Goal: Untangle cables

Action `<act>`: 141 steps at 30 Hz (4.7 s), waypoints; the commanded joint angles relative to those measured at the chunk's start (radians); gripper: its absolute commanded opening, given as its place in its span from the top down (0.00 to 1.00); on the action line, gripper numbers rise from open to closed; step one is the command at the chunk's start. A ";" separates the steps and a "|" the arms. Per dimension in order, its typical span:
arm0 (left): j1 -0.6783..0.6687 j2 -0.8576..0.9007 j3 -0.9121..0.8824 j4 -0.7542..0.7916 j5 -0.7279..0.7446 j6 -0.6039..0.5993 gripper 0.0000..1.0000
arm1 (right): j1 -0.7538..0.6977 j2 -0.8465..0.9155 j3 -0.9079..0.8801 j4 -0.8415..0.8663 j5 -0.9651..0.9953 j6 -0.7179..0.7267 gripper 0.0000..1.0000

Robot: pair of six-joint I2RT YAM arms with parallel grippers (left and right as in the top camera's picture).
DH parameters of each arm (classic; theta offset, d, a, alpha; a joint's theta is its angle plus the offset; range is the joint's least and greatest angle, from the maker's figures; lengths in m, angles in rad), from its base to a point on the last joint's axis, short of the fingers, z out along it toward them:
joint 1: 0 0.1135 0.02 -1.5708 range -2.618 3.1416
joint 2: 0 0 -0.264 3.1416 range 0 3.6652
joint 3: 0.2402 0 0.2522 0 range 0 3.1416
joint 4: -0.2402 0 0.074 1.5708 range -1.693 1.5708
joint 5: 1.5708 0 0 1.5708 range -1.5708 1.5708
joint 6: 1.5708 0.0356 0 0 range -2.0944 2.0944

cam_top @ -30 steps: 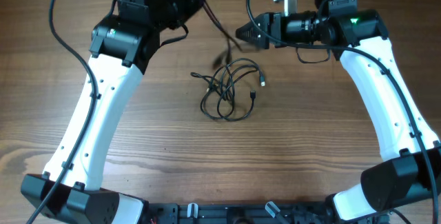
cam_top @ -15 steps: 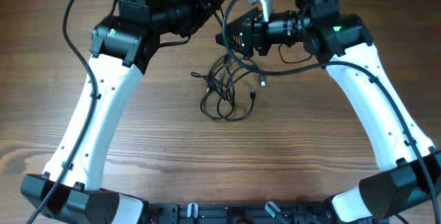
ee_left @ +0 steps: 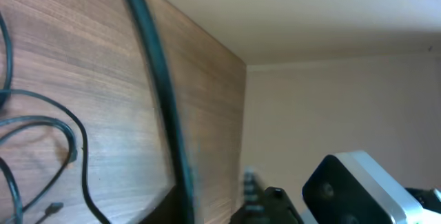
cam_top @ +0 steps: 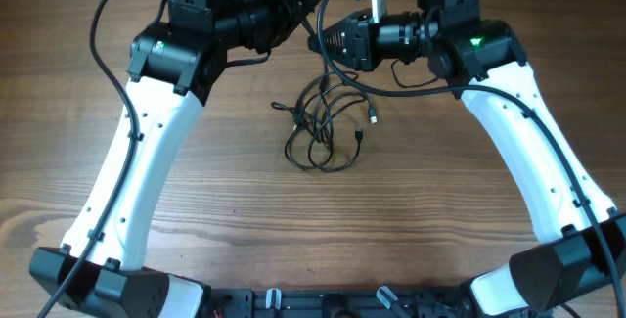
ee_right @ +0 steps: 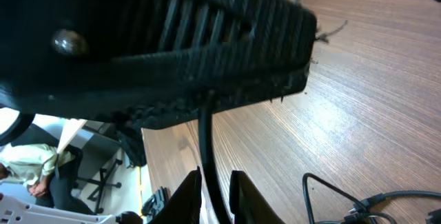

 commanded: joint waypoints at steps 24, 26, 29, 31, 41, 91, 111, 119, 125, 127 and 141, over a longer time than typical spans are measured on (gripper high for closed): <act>0.055 -0.009 0.007 0.140 0.230 -0.109 0.42 | 0.071 -0.012 -0.001 0.042 0.096 0.004 0.64; 0.055 -0.009 0.007 0.141 0.236 -0.136 0.41 | 0.071 -0.012 -0.001 0.048 0.097 0.013 0.72; 0.056 -0.009 0.007 0.136 0.233 -0.125 0.40 | 0.061 -0.012 -0.001 0.070 0.131 0.068 0.85; 0.056 -0.009 0.007 0.132 0.216 -0.111 0.40 | 0.043 -0.013 -0.001 0.091 0.137 0.094 0.87; 0.058 -0.009 0.007 0.014 0.083 0.034 0.32 | -0.196 -0.032 0.027 0.322 0.129 0.351 0.96; 0.057 -0.009 0.007 -0.127 -0.005 0.085 0.30 | -1.280 0.142 0.323 -0.744 0.837 0.289 0.96; 0.057 -0.009 0.007 -0.146 -0.009 0.142 0.30 | -1.069 0.181 0.211 -0.690 0.441 0.017 0.04; 0.057 -0.008 0.003 -0.330 -0.217 0.351 0.28 | -0.683 0.181 0.211 -0.649 0.443 -0.073 0.00; 0.057 -0.007 -0.071 -0.512 -0.245 0.475 0.34 | -0.546 0.182 0.211 -0.598 0.444 -0.049 0.00; 0.057 -0.007 -0.129 -0.527 -0.257 0.476 0.32 | -0.522 0.182 0.211 -0.599 0.444 -0.049 0.00; 0.013 0.058 -0.494 -0.086 -0.259 0.150 0.31 | -0.512 0.182 0.209 -0.607 0.447 0.002 0.00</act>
